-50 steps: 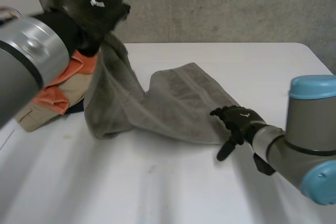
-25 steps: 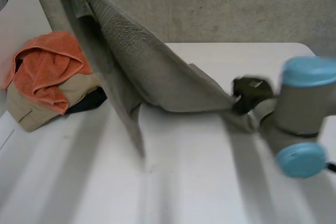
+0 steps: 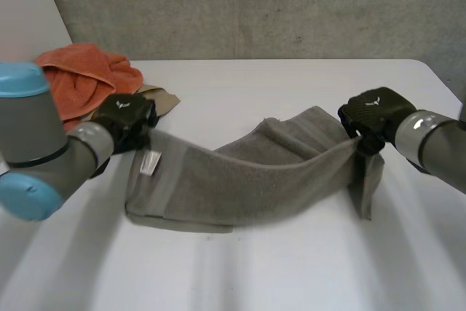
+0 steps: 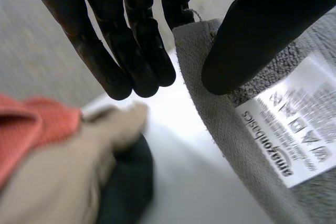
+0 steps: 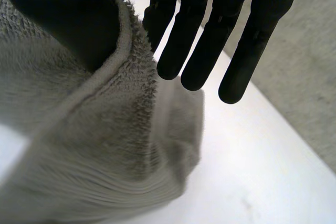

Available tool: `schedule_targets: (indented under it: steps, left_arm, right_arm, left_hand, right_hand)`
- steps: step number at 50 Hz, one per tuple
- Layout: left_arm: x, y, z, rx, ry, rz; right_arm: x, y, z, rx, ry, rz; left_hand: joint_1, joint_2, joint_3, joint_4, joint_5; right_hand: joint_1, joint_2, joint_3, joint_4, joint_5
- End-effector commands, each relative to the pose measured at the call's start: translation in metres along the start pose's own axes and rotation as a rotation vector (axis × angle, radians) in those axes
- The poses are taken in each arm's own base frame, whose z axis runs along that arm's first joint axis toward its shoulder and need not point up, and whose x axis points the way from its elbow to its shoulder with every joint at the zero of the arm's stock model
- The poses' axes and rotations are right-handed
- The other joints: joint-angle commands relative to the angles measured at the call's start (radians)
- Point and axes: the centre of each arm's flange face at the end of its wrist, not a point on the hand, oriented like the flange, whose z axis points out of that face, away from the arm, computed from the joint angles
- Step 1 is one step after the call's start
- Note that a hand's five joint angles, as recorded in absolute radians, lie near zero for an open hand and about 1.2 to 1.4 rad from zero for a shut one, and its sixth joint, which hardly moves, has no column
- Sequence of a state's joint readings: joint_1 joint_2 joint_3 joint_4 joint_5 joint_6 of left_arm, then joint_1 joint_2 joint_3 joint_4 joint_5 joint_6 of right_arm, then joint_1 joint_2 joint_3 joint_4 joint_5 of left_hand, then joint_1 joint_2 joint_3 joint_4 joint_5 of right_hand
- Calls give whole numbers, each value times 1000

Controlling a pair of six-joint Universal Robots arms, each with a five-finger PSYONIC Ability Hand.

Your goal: Fold the laundry.

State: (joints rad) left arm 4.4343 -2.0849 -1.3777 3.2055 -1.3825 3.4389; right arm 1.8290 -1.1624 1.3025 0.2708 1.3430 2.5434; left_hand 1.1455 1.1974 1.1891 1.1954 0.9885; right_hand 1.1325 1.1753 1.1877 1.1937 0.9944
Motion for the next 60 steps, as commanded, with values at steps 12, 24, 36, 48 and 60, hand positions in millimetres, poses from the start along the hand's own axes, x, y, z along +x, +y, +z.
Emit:
schedule_targets:
  steps: [12, 24, 36, 48, 60]
  left_arm:
    - [-72, -229, -6, 897, -325, -47]
    - [-49, -100, -3, 545, -213, -79]
    - [-17, 22, 11, 250, -136, -16]
    - [-30, 20, -1, 180, -160, -33]
    - [-41, 25, -11, 151, -185, -44]
  right_arm:
    - [101, -151, -8, 689, 600, -118]
    - [35, -45, 11, 286, 180, -61]
    - [-18, 67, 52, 41, -14, -14]
    - [5, 92, 45, -139, 185, 218]
    - [15, 106, 25, -233, 179, 507]
  left_hand:
    - [251, 199, 207, 201, 233]
    - [251, 199, 207, 201, 233]
    - [251, 199, 207, 201, 233]
    - [251, 199, 207, 201, 233]
    - [251, 199, 207, 201, 233]
  right_hand:
    - [264, 221, 209, 203, 227]
    - [264, 221, 209, 203, 227]
    - [223, 180, 168, 162, 186]
    - [-608, -651, -664, -670, -645]
    - [-793, -836, -849, -855, -830]
